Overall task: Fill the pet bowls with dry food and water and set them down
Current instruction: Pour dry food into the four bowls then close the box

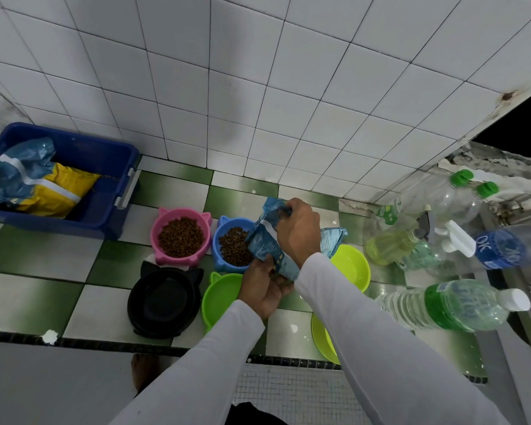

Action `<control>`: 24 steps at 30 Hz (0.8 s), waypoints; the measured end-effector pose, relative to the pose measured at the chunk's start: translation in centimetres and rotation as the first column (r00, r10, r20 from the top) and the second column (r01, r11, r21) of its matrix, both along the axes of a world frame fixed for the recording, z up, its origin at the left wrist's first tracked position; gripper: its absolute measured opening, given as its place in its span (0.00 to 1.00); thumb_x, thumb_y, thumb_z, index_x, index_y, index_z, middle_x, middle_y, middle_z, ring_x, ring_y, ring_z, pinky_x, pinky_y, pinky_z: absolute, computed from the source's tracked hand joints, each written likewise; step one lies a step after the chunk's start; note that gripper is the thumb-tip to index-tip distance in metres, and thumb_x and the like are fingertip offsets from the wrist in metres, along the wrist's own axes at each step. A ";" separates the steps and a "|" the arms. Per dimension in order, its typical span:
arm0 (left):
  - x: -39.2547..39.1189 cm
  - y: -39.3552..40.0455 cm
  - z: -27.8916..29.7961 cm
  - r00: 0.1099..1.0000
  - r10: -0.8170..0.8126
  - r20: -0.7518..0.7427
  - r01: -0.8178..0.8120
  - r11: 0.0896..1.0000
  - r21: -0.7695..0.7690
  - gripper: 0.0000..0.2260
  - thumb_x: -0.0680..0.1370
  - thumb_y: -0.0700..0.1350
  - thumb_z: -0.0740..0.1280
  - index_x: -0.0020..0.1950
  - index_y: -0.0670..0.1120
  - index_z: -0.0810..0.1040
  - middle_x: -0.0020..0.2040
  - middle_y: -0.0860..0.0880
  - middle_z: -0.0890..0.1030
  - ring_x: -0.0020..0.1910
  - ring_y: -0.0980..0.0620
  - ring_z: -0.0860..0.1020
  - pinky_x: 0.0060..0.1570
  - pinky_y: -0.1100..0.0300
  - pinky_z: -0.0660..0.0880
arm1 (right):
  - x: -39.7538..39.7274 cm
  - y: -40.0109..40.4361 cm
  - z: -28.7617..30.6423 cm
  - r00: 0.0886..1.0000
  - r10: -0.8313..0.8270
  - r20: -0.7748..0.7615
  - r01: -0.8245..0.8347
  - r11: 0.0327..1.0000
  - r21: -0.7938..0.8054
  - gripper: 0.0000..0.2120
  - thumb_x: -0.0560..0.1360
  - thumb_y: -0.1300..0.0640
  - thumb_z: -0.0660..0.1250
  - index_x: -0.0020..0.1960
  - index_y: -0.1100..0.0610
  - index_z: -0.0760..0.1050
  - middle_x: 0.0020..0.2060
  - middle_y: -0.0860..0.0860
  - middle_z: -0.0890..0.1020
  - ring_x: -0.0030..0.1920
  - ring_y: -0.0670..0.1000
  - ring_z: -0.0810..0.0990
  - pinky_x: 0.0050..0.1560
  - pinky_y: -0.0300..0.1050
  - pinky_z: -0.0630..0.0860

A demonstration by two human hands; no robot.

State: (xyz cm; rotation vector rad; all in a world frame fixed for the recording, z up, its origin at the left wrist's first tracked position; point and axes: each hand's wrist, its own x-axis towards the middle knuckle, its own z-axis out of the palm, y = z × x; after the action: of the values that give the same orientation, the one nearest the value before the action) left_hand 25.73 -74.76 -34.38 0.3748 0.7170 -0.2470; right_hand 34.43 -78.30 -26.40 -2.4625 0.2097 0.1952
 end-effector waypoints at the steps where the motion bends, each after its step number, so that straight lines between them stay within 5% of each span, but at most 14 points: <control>1: 0.0 0.0 0.0 1.000 -0.001 -0.001 0.001 1.000 -0.001 0.14 0.87 0.44 0.59 0.72 0.47 0.73 0.57 0.41 0.83 0.51 0.43 0.84 0.41 0.49 0.84 | 0.0 0.0 0.0 1.000 -0.004 0.000 0.004 1.000 -0.001 0.09 0.78 0.58 0.65 0.57 0.54 0.80 0.54 0.60 0.81 0.52 0.64 0.79 0.52 0.52 0.77; 6: 0.1 -0.1 -0.1 1.000 -0.006 -0.010 0.006 1.000 0.016 0.13 0.87 0.44 0.58 0.72 0.47 0.72 0.57 0.42 0.83 0.51 0.43 0.83 0.42 0.49 0.83 | -0.1 -0.1 -0.1 1.000 0.007 0.013 -0.007 1.000 0.003 0.08 0.78 0.57 0.65 0.56 0.55 0.80 0.53 0.60 0.82 0.52 0.63 0.80 0.50 0.50 0.76; 11: 0.0 -0.2 -0.7 1.000 -0.006 -0.002 0.006 1.000 0.030 0.15 0.87 0.46 0.58 0.75 0.47 0.70 0.67 0.38 0.79 0.57 0.40 0.82 0.48 0.45 0.82 | -0.1 -0.1 -0.3 1.000 0.006 0.013 -0.006 1.000 0.006 0.08 0.79 0.56 0.65 0.56 0.54 0.79 0.53 0.59 0.81 0.51 0.63 0.80 0.48 0.48 0.75; 24: -0.1 -0.3 -1.9 0.999 -0.042 0.023 0.041 0.997 0.061 0.16 0.87 0.46 0.60 0.74 0.49 0.71 0.66 0.38 0.80 0.61 0.38 0.82 0.48 0.43 0.83 | -0.3 -0.6 -0.6 0.999 0.005 0.034 -0.007 0.999 0.035 0.06 0.77 0.58 0.66 0.53 0.55 0.79 0.51 0.60 0.82 0.48 0.62 0.79 0.47 0.48 0.74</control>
State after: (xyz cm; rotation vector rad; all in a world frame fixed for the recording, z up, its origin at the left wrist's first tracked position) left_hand 25.66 -75.05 -36.24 0.4499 0.6948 -0.2604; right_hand 34.14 -78.87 -27.04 -2.4296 0.1827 0.1586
